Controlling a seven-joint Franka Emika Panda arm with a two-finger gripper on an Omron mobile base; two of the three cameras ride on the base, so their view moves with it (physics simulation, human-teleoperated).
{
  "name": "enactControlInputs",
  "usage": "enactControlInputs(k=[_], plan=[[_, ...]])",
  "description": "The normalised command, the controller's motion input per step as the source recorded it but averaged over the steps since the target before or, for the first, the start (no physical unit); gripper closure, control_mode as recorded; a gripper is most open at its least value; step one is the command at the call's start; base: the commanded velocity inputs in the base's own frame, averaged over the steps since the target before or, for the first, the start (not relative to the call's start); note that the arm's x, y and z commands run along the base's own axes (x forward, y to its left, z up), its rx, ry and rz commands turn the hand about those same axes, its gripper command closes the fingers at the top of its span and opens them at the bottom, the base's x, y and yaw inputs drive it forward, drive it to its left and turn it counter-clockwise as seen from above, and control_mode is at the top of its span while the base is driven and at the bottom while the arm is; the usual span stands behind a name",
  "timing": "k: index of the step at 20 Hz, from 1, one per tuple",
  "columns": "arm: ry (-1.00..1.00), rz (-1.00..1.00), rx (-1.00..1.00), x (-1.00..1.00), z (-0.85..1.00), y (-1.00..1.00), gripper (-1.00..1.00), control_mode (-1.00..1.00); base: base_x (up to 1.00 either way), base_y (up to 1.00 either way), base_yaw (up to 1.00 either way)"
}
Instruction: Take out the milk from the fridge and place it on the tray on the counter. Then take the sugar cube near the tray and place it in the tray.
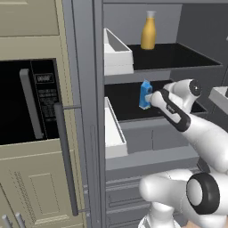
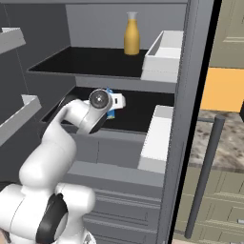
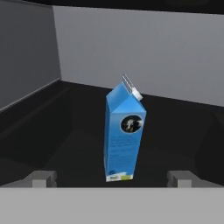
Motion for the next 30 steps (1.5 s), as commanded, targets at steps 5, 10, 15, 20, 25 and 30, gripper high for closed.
enactControlInputs(k=[5,10,15,20,25,30], plan=[[0.02,0.0,0.01,0.41,-0.06,0.07,-1.0,-1.0,0.0,0.0,0.0],[0.0,0.0,0.01,0.17,0.0,0.0,-1.0,-1.0,0.0,0.0,0.0],[0.0,0.0,0.02,0.21,0.0,0.0,-1.0,-1.0,0.0,0.0,0.0],[-0.01,0.0,0.01,0.35,-0.01,0.0,-1.0,-1.0,0.0,0.0,0.0],[-0.07,0.0,0.0,0.26,-0.05,0.0,-1.0,-1.0,0.0,0.0,0.0],[-0.01,0.0,0.0,0.19,-0.13,0.0,-1.0,-1.0,0.0,0.0,0.0]])
